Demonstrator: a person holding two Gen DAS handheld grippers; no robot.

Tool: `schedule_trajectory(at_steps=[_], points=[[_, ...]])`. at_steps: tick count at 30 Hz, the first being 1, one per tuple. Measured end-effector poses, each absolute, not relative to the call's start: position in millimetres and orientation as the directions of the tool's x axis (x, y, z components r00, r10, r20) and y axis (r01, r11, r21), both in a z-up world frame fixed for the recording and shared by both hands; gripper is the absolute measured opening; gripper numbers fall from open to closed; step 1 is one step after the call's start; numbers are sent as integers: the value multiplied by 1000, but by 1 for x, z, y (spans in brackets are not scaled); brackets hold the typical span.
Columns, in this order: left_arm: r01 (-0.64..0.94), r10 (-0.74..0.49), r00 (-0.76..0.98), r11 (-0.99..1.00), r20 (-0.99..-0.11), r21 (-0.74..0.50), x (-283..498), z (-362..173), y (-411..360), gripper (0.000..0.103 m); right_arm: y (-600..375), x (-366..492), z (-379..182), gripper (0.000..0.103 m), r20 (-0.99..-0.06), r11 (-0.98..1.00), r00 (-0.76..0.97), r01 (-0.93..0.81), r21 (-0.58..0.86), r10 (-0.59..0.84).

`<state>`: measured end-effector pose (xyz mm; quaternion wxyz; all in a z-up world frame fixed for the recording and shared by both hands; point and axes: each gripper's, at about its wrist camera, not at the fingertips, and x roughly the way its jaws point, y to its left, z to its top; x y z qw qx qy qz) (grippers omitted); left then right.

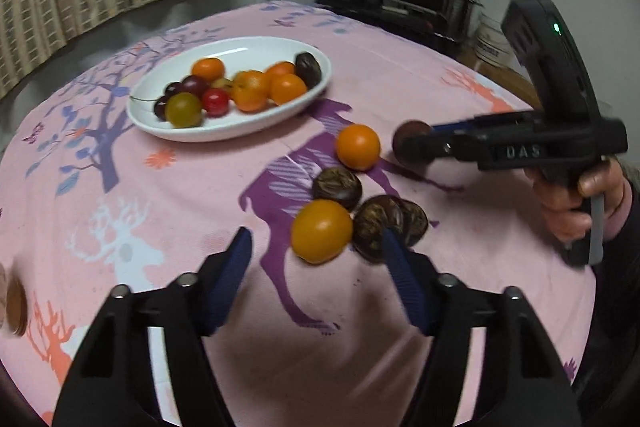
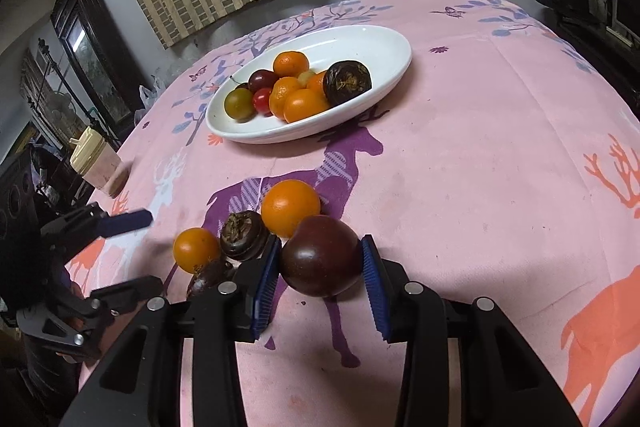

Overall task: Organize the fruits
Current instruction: 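Grasp a dark red plum with the right tool while the left tool grasps an orange tomato, then place the plum on the plate with the right tool while the left tool places the tomato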

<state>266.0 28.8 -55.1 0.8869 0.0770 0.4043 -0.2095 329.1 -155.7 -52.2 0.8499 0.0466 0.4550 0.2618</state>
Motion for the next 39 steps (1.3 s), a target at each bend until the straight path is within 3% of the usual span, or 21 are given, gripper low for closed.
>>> schedule_trajectory(at_steps=[12,20,26,30,34,39], points=[[587,-366,505,810,-781,0,289,-72,23,38,-157,329,-50,41,-745,857,452,-405,319,490],[586,-367,483,810,-795,-19,295,-83,24,37,-158,329,-50,41,-744,859,456,-400,320,489],[549,-343,534,836,-773,9,287,-72,24,36,-159,324,-39,41,-699,848,500,-427,315,511],[498,-381,605,866,-699,-41,291,-39,38,36,-149,332,-22,41,-650,830,530,-453,326,544],[351,-326,692,932,-645,-94,333,-13,50,35,-130,360,-2,41,-599,838,592,-449,309,538],[204,-243,730,970,-639,-135,399,-10,56,35,-108,416,0,41,-590,865,634,-410,291,499]])
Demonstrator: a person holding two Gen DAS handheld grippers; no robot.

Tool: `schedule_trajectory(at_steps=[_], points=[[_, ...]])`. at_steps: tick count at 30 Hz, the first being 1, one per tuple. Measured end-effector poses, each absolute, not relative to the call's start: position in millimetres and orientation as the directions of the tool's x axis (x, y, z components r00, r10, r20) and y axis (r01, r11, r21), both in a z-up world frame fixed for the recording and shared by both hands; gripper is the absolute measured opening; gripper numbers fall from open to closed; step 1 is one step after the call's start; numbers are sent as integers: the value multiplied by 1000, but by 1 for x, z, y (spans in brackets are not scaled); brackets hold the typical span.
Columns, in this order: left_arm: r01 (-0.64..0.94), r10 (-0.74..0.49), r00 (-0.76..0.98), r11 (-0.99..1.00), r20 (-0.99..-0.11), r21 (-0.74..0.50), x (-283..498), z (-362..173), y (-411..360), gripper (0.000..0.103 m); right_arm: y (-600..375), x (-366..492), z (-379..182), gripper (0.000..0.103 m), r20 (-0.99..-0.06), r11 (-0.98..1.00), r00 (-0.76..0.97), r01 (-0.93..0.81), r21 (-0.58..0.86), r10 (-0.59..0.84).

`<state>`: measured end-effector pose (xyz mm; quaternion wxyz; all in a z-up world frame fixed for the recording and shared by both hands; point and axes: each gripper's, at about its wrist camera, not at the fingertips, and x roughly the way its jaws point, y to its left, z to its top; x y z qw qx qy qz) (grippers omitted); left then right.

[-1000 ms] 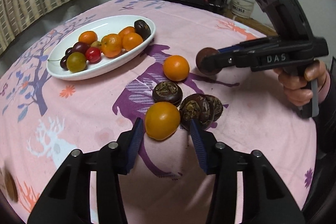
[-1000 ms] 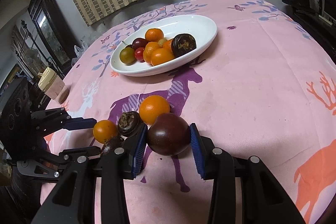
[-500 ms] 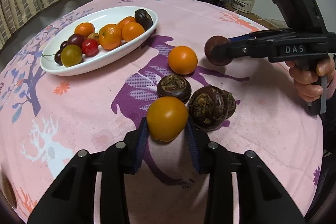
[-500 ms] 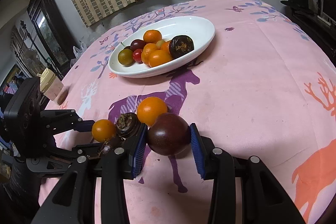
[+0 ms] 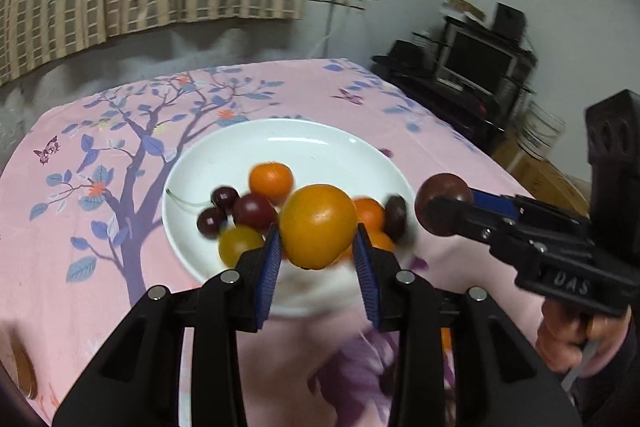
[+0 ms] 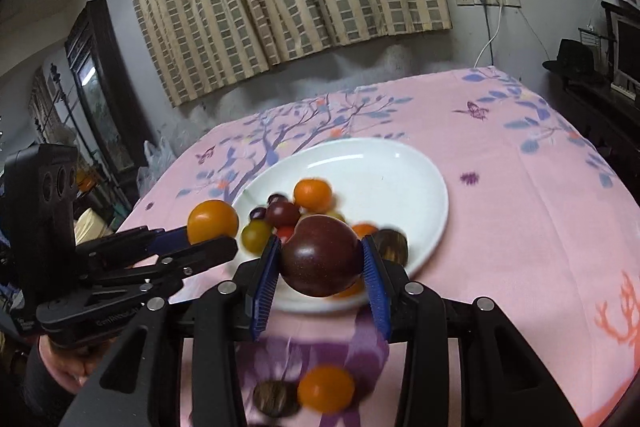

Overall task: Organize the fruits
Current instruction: 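Place the plum on the plate with the right tool while the left tool places the tomato, then grasp an orange with the right tool while the left tool grasps a dark brown wrinkled fruit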

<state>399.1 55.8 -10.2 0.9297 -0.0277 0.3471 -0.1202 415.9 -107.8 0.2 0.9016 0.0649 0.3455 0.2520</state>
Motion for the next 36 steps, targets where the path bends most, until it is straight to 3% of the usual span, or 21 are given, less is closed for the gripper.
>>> schedule_trajectory(at_steps=[3,4,5,8,15,21,24,36], points=[[132,-181,727,983,-662,-124,424,-17,58,38,-100,441,-9,43,-597,870,634,-398,292,491],[96,-154,726,988,-671,-124,429,-18,59,54,-99,446,-11,43,-596,873,639,-394,288,485],[70,-131,733,991,-668,-118,430,-18,62,70,-99,447,-11,51,-594,870,638,-398,290,490],[10,-46,775,998,-630,-62,419,-7,68,94,-107,444,-4,57,-586,867,641,-396,302,497],[-27,-27,767,997,-641,-75,370,20,75,98,-118,401,6,63,-633,860,591,-426,281,500],[-49,-27,757,994,-653,-98,310,-21,70,98,-120,370,-30,63,-729,866,491,-405,294,477],[-43,-47,713,993,-700,-110,301,-35,67,98,-120,360,-37,63,-741,870,486,-409,276,464],[-60,-32,714,992,-699,-108,295,-37,67,98,-110,356,-54,56,-790,875,448,-433,218,418]])
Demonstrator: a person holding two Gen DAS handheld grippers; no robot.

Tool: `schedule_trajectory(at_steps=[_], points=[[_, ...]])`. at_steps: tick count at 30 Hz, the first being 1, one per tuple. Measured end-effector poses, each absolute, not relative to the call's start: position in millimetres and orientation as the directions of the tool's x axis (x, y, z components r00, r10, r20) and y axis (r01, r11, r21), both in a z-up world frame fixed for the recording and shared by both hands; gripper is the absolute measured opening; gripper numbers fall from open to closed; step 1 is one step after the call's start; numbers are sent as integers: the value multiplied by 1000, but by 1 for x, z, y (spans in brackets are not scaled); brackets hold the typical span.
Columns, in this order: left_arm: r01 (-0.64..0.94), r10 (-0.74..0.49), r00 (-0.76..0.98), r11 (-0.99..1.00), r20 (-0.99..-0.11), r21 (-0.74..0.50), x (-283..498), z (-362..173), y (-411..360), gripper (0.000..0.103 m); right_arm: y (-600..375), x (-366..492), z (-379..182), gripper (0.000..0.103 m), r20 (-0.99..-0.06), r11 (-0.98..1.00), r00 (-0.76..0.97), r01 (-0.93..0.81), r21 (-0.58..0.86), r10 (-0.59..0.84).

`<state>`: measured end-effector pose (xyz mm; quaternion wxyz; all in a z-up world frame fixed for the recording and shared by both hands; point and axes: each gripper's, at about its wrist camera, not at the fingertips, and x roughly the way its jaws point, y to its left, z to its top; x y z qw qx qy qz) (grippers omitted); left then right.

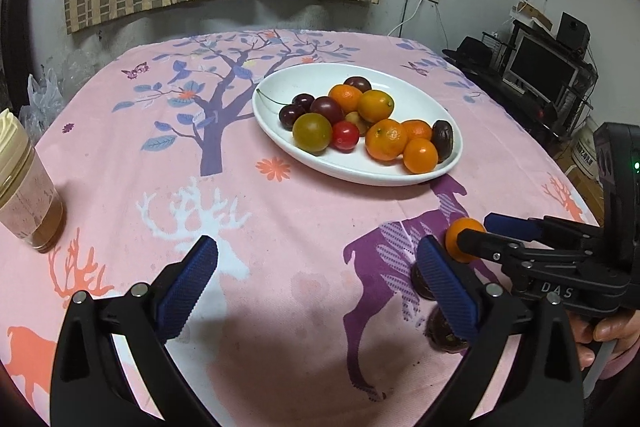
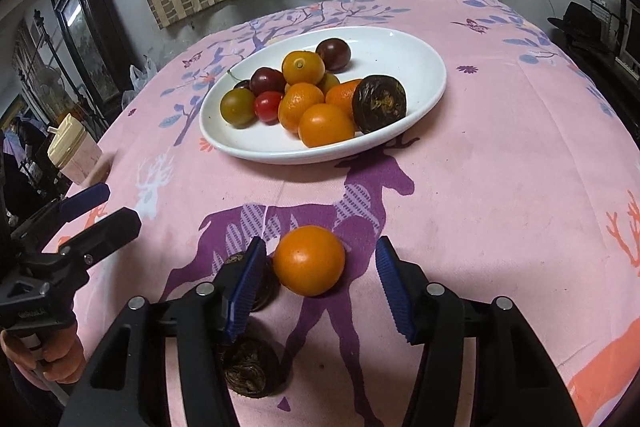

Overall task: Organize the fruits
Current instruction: 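Grasp an orange with the right tool while the left tool grasps a dark brown wrinkled fruit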

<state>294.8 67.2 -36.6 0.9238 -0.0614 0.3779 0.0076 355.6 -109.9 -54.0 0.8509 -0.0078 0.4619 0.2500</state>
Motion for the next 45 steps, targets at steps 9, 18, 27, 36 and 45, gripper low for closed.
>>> schedule_trajectory(at_steps=[9,18,27,36,45], points=[[-62,-38,720,991,-693,-119,293,-35,69,98,-107,355,-58,54,-801,870,434,-447,206,413],[-60,-35,721,992,-692,-113,294,-35,68,98,-103,355,-60,49,-800,859,420,-465,215,427],[-66,-35,718,991,-695,-118,293,-33,69,98,-109,361,-66,43,-789,840,373,-445,310,489],[72,-164,702,985,-693,-160,289,-34,59,98,-133,368,-52,39,-740,852,437,-370,370,511],[492,-433,523,857,-734,-155,268,-49,5,72,-140,373,-55,39,-750,859,428,-343,381,504]])
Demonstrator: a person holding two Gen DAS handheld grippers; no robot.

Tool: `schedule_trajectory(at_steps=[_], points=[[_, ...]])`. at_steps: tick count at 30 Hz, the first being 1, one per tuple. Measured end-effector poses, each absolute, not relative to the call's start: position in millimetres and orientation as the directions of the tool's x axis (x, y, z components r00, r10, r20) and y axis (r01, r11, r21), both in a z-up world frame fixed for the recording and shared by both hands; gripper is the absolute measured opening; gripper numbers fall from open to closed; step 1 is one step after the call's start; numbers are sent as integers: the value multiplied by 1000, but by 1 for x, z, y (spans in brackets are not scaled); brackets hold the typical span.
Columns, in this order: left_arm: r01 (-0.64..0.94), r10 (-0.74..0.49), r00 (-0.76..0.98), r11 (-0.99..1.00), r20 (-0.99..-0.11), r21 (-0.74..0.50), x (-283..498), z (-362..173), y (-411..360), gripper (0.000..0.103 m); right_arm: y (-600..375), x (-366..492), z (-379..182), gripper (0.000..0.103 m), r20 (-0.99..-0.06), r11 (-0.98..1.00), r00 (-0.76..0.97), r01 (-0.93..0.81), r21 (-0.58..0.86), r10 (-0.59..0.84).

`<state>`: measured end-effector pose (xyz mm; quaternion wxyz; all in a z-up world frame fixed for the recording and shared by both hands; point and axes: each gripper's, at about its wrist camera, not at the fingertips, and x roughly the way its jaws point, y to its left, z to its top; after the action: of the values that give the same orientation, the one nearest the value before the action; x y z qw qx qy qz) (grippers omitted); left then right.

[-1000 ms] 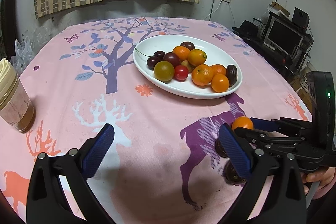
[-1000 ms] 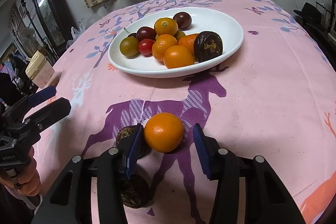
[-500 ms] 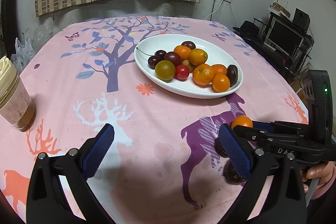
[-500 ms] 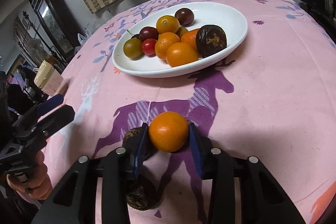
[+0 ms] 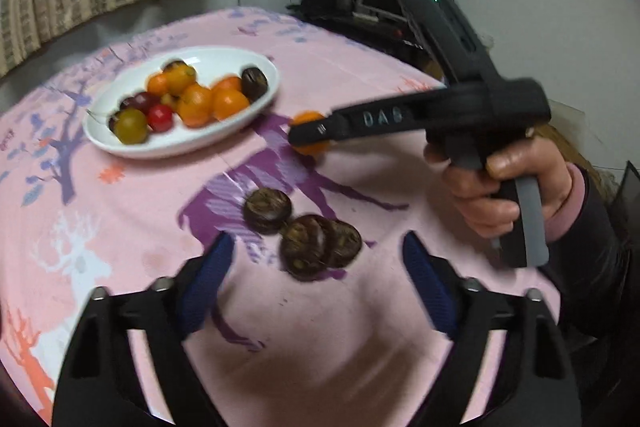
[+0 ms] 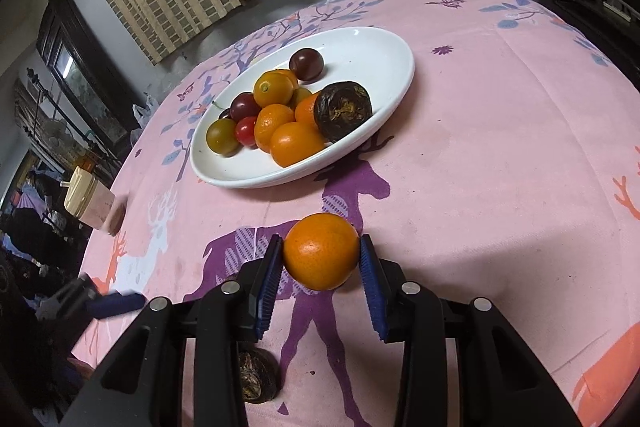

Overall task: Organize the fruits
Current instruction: 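Grasp an orange with the right tool while the left tool grasps a dark brown wrinkled fruit, then place the orange on the plate with the right tool while the left tool places the brown fruit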

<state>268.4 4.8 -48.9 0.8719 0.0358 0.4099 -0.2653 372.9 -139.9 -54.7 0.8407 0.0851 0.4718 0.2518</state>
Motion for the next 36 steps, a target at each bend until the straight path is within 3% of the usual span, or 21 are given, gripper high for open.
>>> schedule_trajectory(at_steps=[2,20,23,31,36], points=[[484,-442,483,854,-756,-191,276,-57,6,53,-139,372,-55,39,-752,859,426,-345,379,503],[462,-598,341,778,-725,-425,307,-87,23,46,-148,373,-51,39,-740,856,434,-320,406,513],[451,-604,341,778,-721,-439,308,-89,28,42,-148,374,-51,39,-742,856,432,-323,404,513],[436,-597,385,790,-704,-431,297,-77,35,41,-151,371,-49,39,-729,855,450,-319,408,516],[406,-577,495,814,-650,-415,292,-49,52,41,-142,356,-31,39,-667,833,509,-420,360,544]])
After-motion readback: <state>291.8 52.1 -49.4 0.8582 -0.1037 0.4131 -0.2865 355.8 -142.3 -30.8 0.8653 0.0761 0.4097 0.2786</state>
